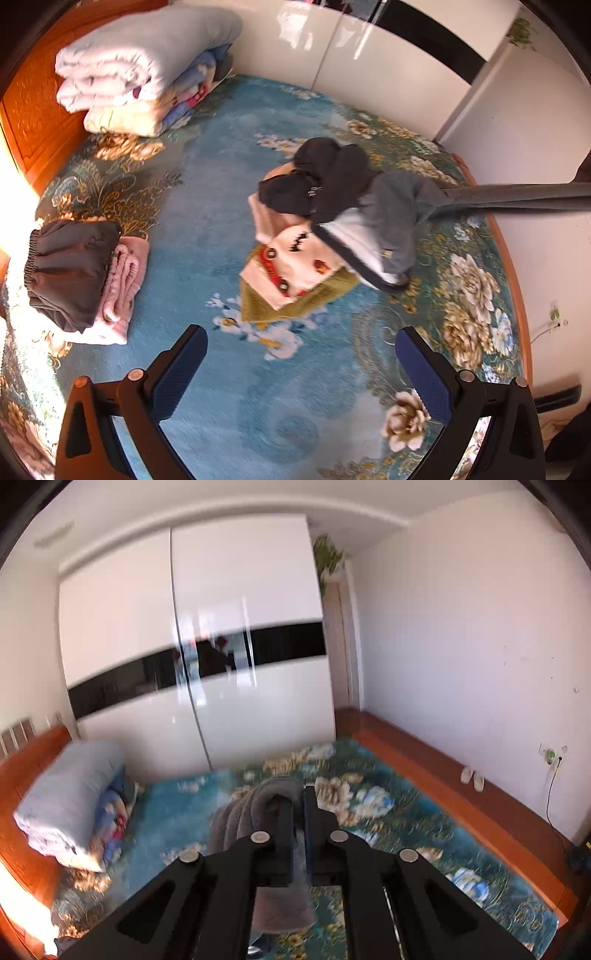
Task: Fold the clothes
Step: 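Grasp the grey garment with the right gripper and lift it off the pile, then pull the grey garment away from the pile and lay it on the blanket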
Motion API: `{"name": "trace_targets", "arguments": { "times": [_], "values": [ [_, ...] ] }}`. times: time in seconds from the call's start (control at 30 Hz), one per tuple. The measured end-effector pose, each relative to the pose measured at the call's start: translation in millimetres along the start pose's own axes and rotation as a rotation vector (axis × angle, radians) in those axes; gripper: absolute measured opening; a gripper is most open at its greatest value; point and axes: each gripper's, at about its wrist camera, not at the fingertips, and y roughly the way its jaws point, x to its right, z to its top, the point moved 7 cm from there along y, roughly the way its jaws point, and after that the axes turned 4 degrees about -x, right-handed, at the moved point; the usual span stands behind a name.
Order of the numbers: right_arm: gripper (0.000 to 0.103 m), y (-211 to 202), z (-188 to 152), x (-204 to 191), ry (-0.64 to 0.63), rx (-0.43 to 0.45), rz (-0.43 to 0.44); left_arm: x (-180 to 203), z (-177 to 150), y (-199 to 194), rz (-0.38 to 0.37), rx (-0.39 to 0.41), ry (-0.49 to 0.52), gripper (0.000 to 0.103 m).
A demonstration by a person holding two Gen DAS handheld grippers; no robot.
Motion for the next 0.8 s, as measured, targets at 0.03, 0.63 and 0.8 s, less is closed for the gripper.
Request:
{"name": "trace_targets", "arguments": {
  "times": [0.03,0.63,0.8],
  "values": [
    [0.003,-10,8,13,0.000,0.025,0.008,10,-4,-7,0.000,0.011,0.001,0.103],
    [0.002,48,-245,39,-0.093,-0.543,0.347,72,-99,-40,0.065,-0.037,-0.130,0.103],
    [0.003,47,-322,-2,-0.098,-0.698,0.439,51,-104,-47,0.074,-0.043,-0.183,0.103]
  ]
}}
